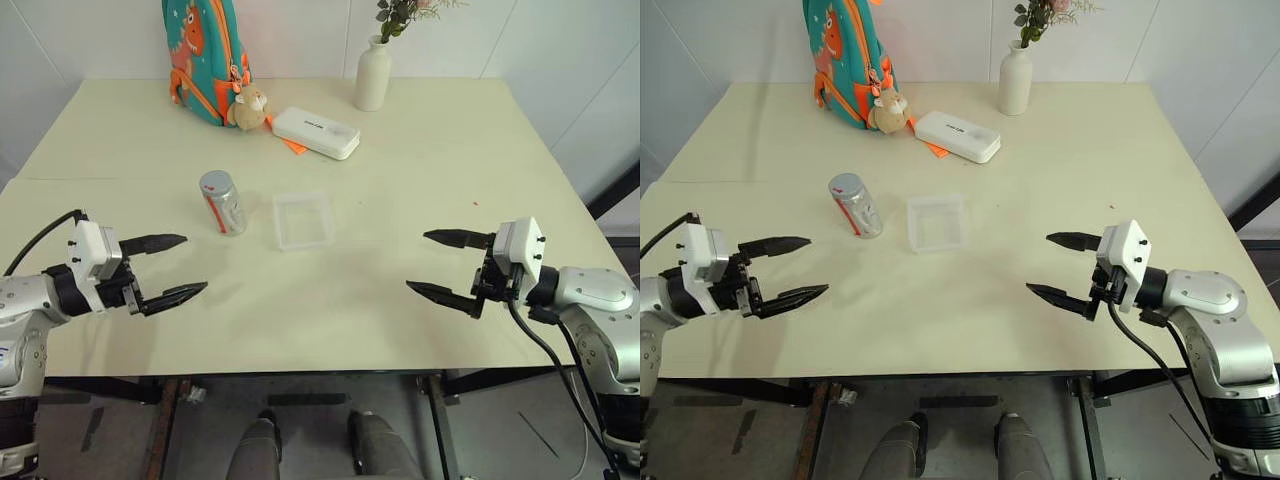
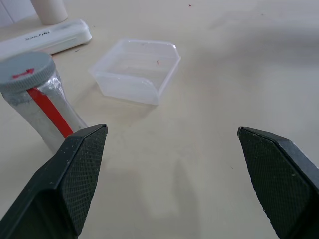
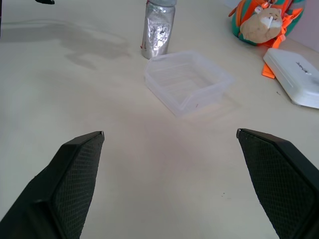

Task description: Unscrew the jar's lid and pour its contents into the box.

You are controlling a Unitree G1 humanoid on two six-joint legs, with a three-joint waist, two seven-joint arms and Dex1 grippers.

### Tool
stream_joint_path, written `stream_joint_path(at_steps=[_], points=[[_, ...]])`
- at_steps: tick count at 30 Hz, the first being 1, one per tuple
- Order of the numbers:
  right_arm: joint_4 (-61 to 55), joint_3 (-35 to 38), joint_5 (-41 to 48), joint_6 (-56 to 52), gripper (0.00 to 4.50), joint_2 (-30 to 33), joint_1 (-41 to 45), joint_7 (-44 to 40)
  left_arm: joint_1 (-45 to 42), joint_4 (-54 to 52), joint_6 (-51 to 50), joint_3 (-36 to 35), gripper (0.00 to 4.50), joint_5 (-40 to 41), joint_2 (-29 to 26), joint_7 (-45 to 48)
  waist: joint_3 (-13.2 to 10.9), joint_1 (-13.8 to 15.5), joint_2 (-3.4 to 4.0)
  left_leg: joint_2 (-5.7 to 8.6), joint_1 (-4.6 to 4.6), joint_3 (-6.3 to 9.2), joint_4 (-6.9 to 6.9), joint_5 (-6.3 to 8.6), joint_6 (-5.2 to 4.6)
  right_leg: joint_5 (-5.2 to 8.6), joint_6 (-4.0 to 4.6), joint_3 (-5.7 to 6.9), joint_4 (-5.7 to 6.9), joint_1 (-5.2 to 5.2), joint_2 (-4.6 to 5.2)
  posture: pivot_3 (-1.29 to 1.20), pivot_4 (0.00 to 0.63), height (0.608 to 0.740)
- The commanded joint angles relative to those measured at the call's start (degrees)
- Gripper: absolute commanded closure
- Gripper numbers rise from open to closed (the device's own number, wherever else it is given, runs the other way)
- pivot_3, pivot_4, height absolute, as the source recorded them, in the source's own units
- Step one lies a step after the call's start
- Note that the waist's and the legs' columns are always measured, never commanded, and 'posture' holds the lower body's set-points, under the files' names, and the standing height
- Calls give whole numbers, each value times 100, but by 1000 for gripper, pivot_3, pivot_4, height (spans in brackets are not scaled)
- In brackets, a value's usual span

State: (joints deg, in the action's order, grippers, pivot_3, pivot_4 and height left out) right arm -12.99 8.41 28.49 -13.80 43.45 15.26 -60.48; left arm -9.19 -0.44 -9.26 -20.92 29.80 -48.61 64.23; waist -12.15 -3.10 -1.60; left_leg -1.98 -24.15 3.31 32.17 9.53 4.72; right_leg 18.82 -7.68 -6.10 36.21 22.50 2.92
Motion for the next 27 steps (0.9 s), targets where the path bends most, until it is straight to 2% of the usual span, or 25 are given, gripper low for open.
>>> stream_joint_path(at_steps=[1, 4, 11, 15, 18, 22, 27], points=[[59, 101, 41, 43, 0, 63, 267, -25, 82, -162, 205, -242, 40, -63, -5, -177, 0, -9, 0, 0, 0, -1, 3, 0, 0, 0, 0, -2, 0, 0, 0, 0, 150, 740], [237, -14, 37, 21, 0, 45, 476, -138, 244, -301, 237, -302, 40, -144, 149, -508, 0, -14, 0, 0, 1, -6, 8, -2, -2, 4, 10, -11, 0, -1, 0, 0, 150, 740], [295, -302, 107, -105, 0, -235, 940, -96, 816, -1071, 114, -346, 40, -479, 1153, -2110, 0, 3, -1, 0, 1, -14, 17, 1, -6, -6, -9, -22, 7, 0, -2, 0, 150, 740], [179, -512, 264, -314, 0, -699, 1447, 116, 955, -1760, 54, -19, 40, -1047, 2612, -4045, 1, -2, 1, -1, 1, -15, 52, 6, -11, -12, -20, -28, 25, -7, -4, 0, 150, 740], [66, -634, 263, -380, 0, -923, 1632, 196, 763, -1754, 30, 296, 40, -1435, 3181, -4699, 1, 6, -3, -2, -1, -13, 95, 17, -18, -22, -34, -33, 36, -16, -13, 0, 150, 740], [-21, -768, 212, -365, 0, -1135, 1740, 293, 280, -1314, 124, 502, 40, -1821, 3474, -5255, 2, 36, -4, -3, -1, -9, 111, 12, -23, -20, -5, -37, 36, -18, -22, 0, 150, 740], [-59, -904, 71, -261, 0, -1386, 1800, 497, -497, -517, 377, 596, 40, -2008, 3411, -5409, 2, 27, -4, -2, -1, -19, 124, 2, -37, -21, 40, -48, 2, -34, -22, 0, 150, 740]])
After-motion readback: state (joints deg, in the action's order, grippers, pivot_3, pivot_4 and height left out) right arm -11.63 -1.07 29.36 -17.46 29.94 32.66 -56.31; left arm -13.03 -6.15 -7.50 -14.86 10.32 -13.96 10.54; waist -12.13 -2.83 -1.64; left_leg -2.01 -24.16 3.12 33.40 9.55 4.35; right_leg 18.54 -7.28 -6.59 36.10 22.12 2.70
